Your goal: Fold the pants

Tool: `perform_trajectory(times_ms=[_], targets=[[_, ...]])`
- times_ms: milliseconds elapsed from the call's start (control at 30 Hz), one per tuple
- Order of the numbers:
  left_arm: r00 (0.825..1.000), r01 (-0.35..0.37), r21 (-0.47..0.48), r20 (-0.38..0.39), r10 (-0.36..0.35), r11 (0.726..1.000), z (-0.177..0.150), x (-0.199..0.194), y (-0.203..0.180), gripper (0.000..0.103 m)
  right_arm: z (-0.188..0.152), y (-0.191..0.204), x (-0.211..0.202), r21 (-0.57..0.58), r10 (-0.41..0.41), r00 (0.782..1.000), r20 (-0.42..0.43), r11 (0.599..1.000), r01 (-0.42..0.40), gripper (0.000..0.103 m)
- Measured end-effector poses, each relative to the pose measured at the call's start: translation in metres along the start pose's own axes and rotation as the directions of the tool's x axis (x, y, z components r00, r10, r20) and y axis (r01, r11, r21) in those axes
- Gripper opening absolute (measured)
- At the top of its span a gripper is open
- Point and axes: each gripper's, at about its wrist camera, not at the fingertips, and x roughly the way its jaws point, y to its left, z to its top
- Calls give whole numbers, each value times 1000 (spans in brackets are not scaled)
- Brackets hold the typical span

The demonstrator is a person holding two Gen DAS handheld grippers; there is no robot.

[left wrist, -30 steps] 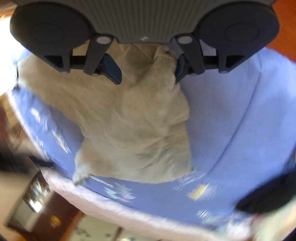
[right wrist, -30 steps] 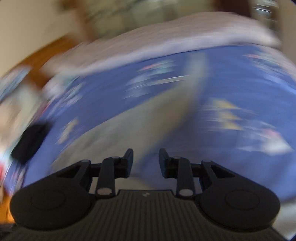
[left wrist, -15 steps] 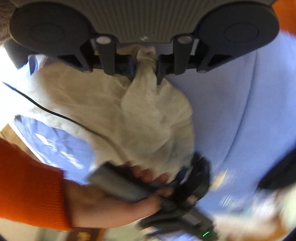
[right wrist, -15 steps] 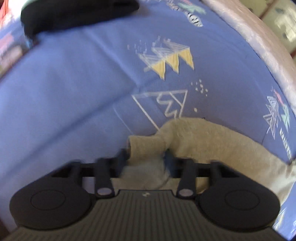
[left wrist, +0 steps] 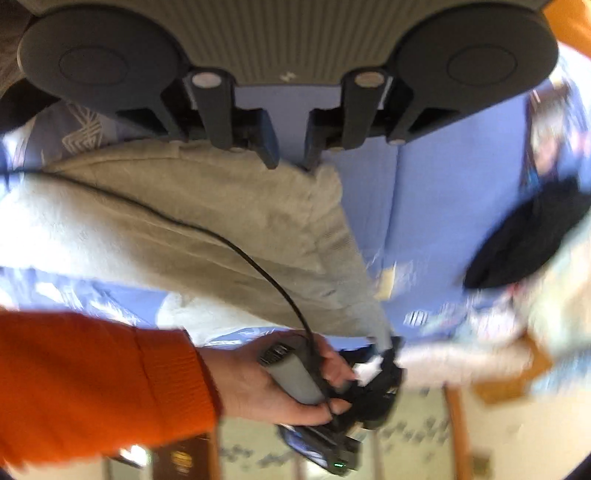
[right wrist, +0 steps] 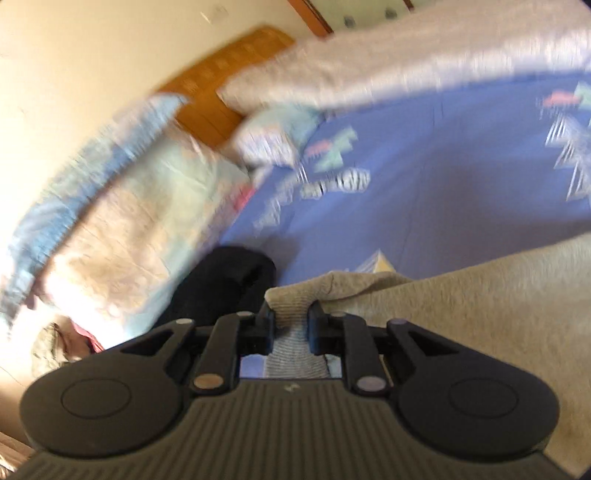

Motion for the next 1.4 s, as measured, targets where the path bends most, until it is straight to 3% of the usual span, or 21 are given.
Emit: perform_trajectory(times_ms=[67,133,167,233,300,433,500,533,567,633,667,767,800,833,900,967,1067,1133,1200,1300,1400], targets=[[998,49,-162,-20,-53,986,-2,6,33,59,-5,5,16,-32,-80,996,-36,996,78,24],[987,129,-373,-37,-154,919,2,16,75,59,-11,6,23,-70,-144,987,-72,988,139,33],[970,202,-475,-24,-242,857,-2,25,95,61,-13,6,16,-83,-156,985,-78,985,150,39],[913,313,-669,17,-408,674,-9,48,124,63,-13,5,-7,-107,-127,990,-55,987,120,45],[868,367,-760,72,-492,536,-14,68,134,64,-15,3,-36,-138,-89,996,-30,987,84,46],[832,369,-834,100,-546,410,-15,103,130,85,-38,-9,-98,-193,-44,999,-13,980,40,46],[816,384,-850,129,-564,361,-12,118,124,81,-56,-18,-119,-196,-34,999,-9,980,32,46],[829,375,-851,130,-543,369,-9,120,121,56,-67,-25,-131,-186,-36,999,-6,982,34,47],[833,361,-852,112,-541,379,-5,126,120,8,-76,-32,-137,-168,-40,999,-9,985,38,47],[852,308,-872,74,-518,380,-3,126,123,9,-103,-49,-155,-105,-47,998,-30,993,44,47],[873,311,-854,84,-480,416,2,111,126,9,-114,-54,-162,-90,-51,998,-44,995,46,47],[951,274,-699,96,-293,660,24,36,120,9,-150,-62,-172,-69,-49,995,-90,997,43,49],[966,241,-651,94,-239,719,27,14,115,9,-162,-65,-172,-44,-29,993,-113,999,24,49],[978,200,-608,83,-189,768,27,-5,109,9,-174,-67,-170,-15,0,989,-145,1000,-2,49],[994,102,-564,19,-110,819,18,-24,100,9,-191,-65,-156,-2,24,981,-191,1000,-25,48],[992,2,-572,-103,-74,820,1,-12,97,12,-202,-58,-144,-14,13,975,-221,1000,-17,49],[956,-100,-634,-274,-102,767,-31,27,111,28,-207,-44,-139,-78,-11,977,-215,997,-6,49],[963,-91,-699,-244,-116,709,-39,18,120,32,-202,-41,-150,-89,2,979,-204,996,-21,48],[977,-96,-698,-204,-69,709,-33,-1,123,43,-195,-48,-173,-88,4,989,-146,996,-17,48],[988,-138,-705,-151,43,695,-23,-32,131,41,-190,-78,-218,-38,-61,997,-49,998,59,48],[993,-114,-704,-94,67,701,-6,-49,131,41,-196,-122,-272,80,-161,985,63,985,155,49]])
